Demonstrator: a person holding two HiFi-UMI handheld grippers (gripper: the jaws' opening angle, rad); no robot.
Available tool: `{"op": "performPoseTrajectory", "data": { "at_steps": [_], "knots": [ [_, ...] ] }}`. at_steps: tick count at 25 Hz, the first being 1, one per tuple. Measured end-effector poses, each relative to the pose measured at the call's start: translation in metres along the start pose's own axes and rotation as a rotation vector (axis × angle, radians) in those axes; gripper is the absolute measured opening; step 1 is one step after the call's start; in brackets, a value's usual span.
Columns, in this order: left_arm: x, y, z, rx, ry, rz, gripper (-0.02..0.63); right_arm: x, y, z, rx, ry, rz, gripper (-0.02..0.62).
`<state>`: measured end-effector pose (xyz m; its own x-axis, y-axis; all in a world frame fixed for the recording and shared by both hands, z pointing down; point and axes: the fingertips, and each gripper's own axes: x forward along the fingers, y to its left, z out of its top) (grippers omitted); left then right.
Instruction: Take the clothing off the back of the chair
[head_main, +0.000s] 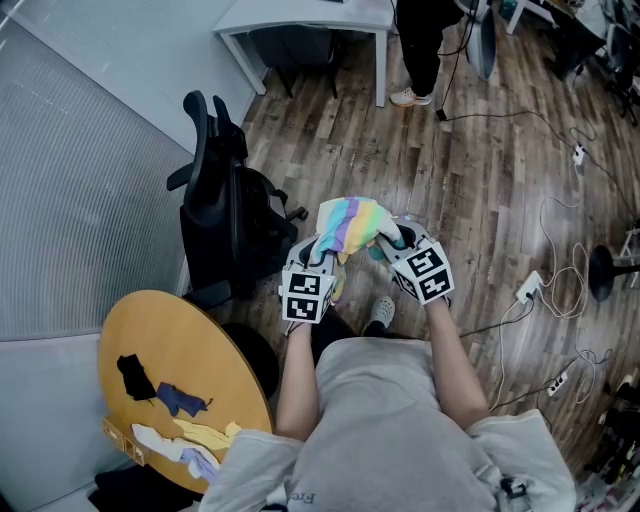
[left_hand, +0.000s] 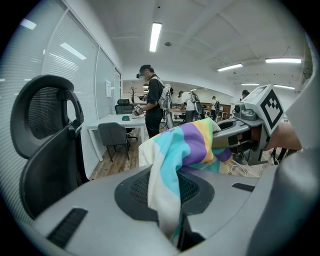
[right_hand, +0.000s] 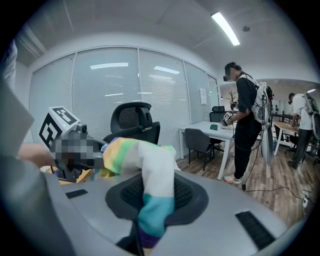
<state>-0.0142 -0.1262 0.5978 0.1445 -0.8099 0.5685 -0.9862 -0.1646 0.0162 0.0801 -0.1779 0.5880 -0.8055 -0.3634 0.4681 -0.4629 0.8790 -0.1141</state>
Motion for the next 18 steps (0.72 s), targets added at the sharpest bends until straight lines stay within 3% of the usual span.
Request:
{"op": "performPoseTrajectory", "data": {
  "at_steps": [18],
  "knots": [
    [-0.0086,0.0038,-0.0022,0.006,0.005,0.018,0.074,0.0015,0.0087,0.0039,-0.004,-0.016,0.018,0.087]
  ]
}}
